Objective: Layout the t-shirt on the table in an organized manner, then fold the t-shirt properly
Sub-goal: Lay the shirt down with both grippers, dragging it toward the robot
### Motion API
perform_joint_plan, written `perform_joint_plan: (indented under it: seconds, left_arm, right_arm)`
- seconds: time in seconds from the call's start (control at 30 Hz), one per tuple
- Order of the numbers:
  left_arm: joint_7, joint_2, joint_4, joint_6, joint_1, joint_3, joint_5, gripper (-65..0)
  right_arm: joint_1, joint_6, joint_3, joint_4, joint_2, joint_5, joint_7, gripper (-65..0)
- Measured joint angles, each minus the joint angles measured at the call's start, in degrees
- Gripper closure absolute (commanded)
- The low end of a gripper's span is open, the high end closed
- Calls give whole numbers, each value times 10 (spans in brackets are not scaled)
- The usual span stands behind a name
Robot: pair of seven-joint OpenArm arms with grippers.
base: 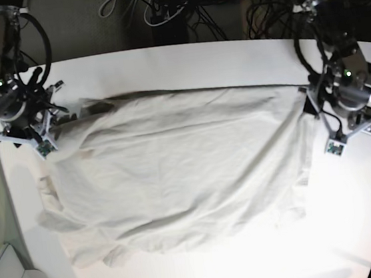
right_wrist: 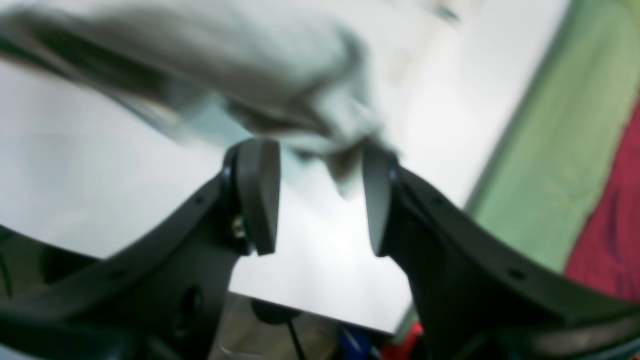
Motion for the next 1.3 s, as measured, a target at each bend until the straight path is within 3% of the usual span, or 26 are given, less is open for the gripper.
perform_joint_plan:
  seconds: [0.1, 0.27, 0.33, 0.57, 0.73, 0.87, 1.3]
  left_arm:
    - [-56, 31, -72, -1, -27, 4, -5, -389]
    - [-91, 36, -196, 0, -65, 1, 3, -100]
    - [-106, 32, -230, 0, -69, -2, 3, -43]
    - [-131, 23, -265, 0, -62, -3, 3, -41]
    - [-130, 15, -263, 0, -60, -5, 5, -41]
    - [-131, 16, -260, 0, -50, -5, 3, -41]
    - [-131, 7, -260, 0, -43, -37, 3, -41]
  right_arm:
    - [-15, 0, 0, 2, -27, -4, 1, -187]
    - [-19, 0, 0, 1, -49, -6, -4, -70]
    - [-14, 0, -1, -1, -53, 0, 2, -47]
    - [6, 0, -38, -17, -62, -6, 6, 0]
    - [11, 0, -70, -91, -76, -6, 1, 0]
    - [29, 0, -69, -113, -78, -9, 38, 0]
    - [45, 0, -69, -173, -73, -8, 65, 0]
